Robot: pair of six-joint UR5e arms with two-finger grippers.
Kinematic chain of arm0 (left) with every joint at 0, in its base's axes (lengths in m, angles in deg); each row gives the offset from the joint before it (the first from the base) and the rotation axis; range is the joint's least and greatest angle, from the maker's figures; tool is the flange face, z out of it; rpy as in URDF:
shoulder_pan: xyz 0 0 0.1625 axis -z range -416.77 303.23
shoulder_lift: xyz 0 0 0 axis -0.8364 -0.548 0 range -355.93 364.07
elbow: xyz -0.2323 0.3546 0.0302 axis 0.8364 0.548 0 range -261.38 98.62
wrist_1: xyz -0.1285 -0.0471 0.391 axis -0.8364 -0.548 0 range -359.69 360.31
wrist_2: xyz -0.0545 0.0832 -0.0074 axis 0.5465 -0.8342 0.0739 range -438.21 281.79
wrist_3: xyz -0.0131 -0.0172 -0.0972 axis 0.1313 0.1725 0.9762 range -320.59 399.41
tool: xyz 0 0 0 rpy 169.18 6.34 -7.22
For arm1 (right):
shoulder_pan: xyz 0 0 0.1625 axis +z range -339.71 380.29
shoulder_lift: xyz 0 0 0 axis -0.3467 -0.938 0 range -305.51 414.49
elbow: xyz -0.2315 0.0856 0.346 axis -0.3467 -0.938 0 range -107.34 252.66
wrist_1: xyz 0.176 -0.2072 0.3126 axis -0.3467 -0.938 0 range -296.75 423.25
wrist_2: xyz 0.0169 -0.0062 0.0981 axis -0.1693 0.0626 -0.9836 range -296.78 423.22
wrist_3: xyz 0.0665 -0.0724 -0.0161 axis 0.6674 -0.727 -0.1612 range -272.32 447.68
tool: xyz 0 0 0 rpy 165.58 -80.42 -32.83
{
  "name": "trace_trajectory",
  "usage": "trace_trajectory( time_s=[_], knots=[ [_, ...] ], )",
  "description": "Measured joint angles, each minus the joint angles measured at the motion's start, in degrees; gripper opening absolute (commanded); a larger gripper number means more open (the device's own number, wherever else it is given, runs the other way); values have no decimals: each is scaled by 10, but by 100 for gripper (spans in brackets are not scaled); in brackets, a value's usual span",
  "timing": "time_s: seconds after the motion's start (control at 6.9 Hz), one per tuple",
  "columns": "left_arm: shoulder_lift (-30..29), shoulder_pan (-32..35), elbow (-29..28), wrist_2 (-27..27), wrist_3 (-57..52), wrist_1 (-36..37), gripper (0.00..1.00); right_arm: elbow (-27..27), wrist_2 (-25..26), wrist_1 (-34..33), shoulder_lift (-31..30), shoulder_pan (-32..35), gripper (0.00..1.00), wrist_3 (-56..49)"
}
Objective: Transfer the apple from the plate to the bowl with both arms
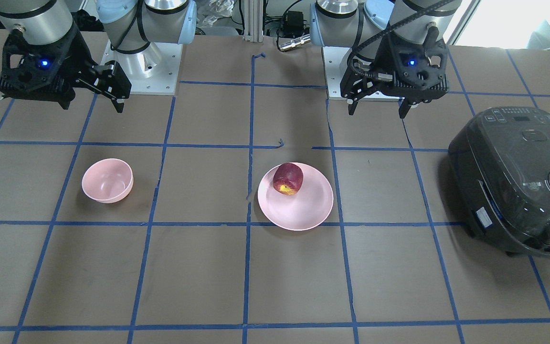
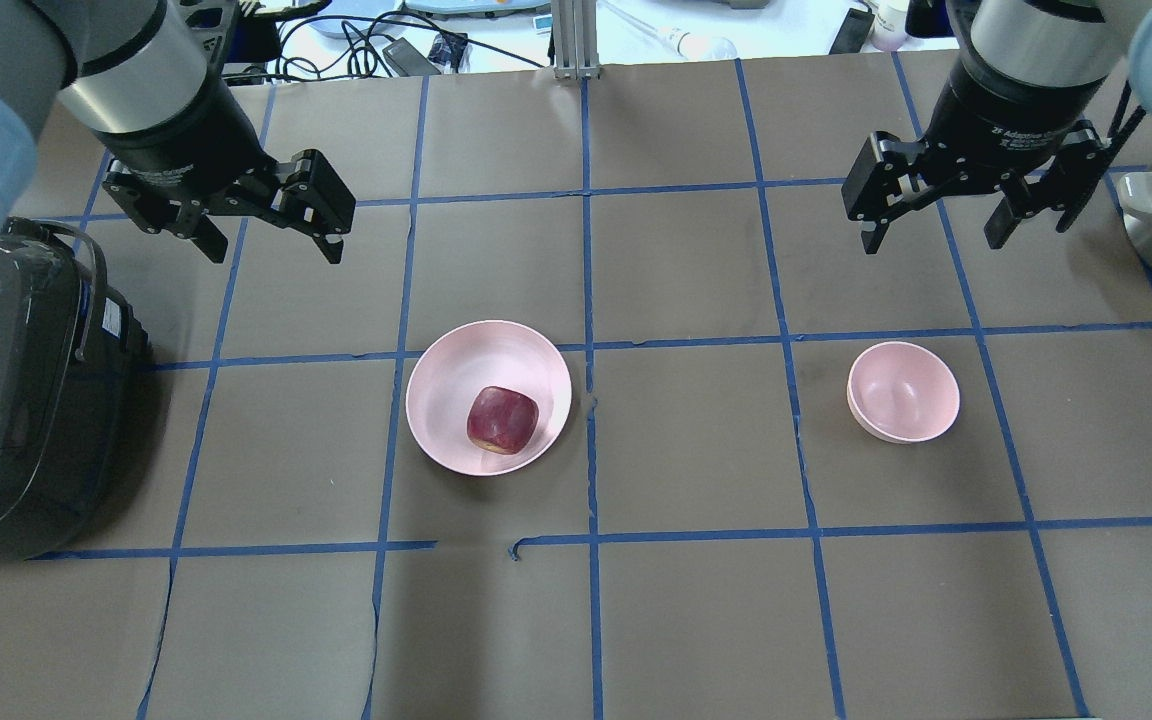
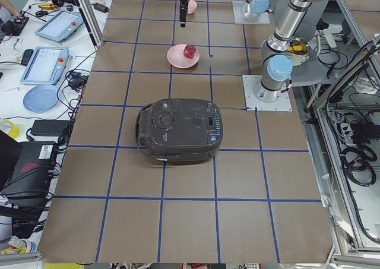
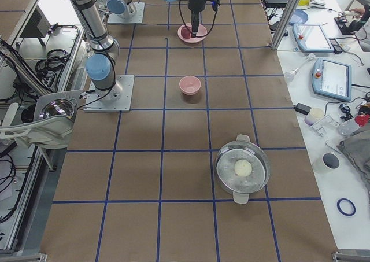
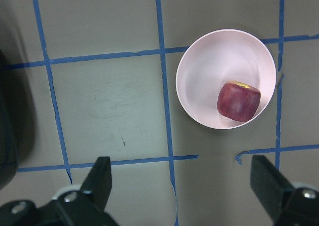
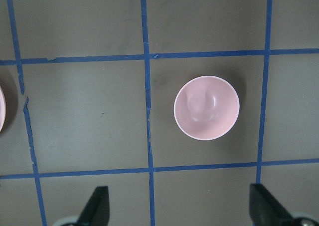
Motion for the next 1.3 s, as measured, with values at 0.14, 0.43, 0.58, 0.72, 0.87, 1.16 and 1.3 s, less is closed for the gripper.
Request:
trace_trajectory(
  time_s=[0.14,0.43,0.58,0.72,0.87,1.16,1.3],
  knots=[
    [-6,27,10,0,24,16,100,0,0,-4,1,-2,100,-1],
    [-34,99,64,-2,38,101,100,0,-3,-10,3,-29,100,-20],
    [-53,116,115,-2,37,166,100,3,-8,-14,9,-65,100,-62],
    [-73,123,172,-3,35,237,100,9,-10,-27,25,-109,100,-130],
    [-92,126,214,-2,35,300,100,21,-12,-51,47,-145,100,-175],
    [-135,139,248,1,35,362,100,72,-13,-134,95,-171,100,-204],
    [-154,145,252,0,34,386,100,112,-14,-184,112,-173,100,-207]
  ],
)
